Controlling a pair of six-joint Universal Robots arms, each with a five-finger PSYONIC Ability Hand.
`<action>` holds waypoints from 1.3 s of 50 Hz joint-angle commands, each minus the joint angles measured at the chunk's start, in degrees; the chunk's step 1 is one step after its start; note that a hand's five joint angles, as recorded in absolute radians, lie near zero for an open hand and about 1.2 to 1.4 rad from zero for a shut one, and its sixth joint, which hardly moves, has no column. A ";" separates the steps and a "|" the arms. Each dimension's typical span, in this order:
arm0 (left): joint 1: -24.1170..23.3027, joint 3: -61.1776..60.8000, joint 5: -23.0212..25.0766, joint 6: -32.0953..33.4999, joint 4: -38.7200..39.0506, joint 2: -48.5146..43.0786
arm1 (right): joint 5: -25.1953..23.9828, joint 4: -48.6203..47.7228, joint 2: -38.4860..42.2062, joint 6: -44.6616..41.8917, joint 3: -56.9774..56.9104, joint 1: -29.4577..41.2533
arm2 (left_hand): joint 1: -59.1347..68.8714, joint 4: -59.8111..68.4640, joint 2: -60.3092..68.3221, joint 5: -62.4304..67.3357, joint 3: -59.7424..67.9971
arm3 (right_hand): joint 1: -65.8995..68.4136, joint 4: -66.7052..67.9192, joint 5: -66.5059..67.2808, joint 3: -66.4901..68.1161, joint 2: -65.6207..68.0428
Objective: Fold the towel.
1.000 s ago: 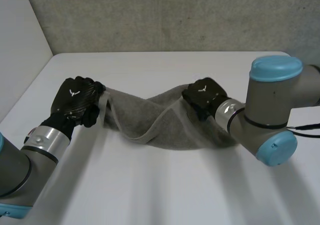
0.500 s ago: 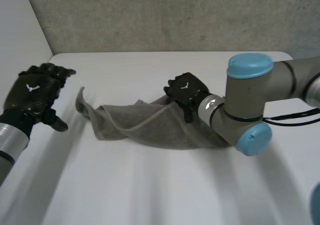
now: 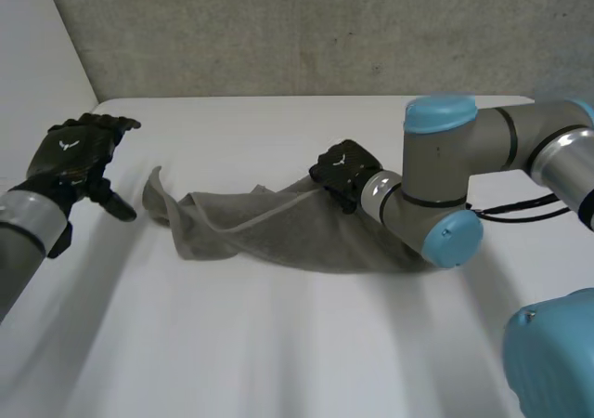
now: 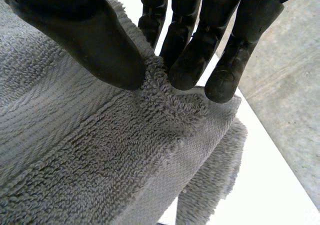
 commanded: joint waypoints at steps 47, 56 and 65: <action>-14.79 37.21 -12.95 -3.60 -17.44 -32.88 | -4.53 -21.60 -51.17 -1.16 67.86 -19.51 | -0.43 -0.68 -0.54 -8.14 0.00 | 3.41 3.53 3.79 3.55 5.39; -14.88 40.47 -13.12 -0.95 -13.92 -34.03 | -5.94 -21.95 -51.88 -1.16 69.45 -20.57 | 0.75 0.50 0.63 -6.96 1.17 | 3.41 3.53 3.79 3.55 5.39; -15.76 50.47 -16.01 -0.69 -19.97 -38.41 | -5.94 -23.18 -51.79 -1.07 70.33 -20.39 | 0.25 -0.01 0.13 -7.46 0.67 | 3.41 3.53 3.79 3.55 5.39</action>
